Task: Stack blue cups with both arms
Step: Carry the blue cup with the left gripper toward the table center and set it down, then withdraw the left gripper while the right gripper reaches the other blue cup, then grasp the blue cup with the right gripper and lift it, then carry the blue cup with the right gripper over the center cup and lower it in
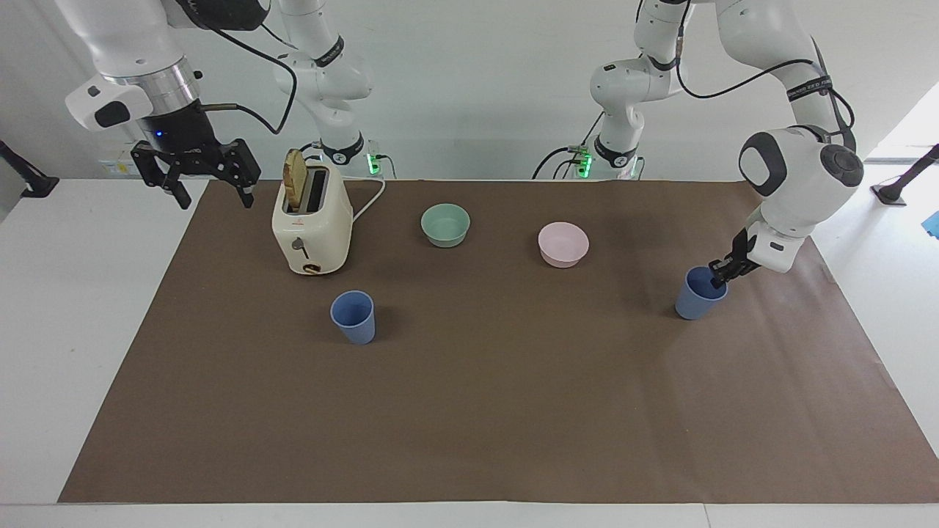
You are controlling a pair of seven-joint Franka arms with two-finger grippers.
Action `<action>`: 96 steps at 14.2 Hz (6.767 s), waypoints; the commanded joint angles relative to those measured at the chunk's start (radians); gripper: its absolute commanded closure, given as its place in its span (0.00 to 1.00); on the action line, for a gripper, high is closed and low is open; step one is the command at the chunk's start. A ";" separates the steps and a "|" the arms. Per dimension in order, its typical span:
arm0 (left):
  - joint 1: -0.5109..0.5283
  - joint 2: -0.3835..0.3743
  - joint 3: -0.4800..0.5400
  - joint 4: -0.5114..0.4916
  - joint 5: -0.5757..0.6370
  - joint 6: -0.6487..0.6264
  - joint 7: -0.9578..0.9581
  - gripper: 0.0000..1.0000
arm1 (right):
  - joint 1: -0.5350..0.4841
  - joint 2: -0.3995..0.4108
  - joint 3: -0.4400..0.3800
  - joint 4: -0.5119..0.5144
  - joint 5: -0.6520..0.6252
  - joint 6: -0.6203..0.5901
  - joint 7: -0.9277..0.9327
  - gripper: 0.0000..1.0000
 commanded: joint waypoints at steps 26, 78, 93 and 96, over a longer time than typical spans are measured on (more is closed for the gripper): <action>-0.531 0.213 -0.123 0.179 -0.012 0.171 -0.730 1.00 | -0.010 -0.022 0.003 -0.026 0.020 -0.007 -0.006 0.00; -0.120 -0.192 -0.037 0.396 0.062 -0.527 0.152 0.00 | 0.160 0.242 0.014 -0.335 0.073 0.493 -0.003 1.00; -0.117 -0.185 -0.039 0.409 0.063 -0.560 0.159 0.00 | 0.444 0.248 0.058 -0.026 0.050 0.295 0.466 1.00; -0.117 -0.189 -0.039 0.402 0.063 -0.554 0.159 0.00 | 0.504 0.275 0.060 -0.028 0.058 0.360 0.500 1.00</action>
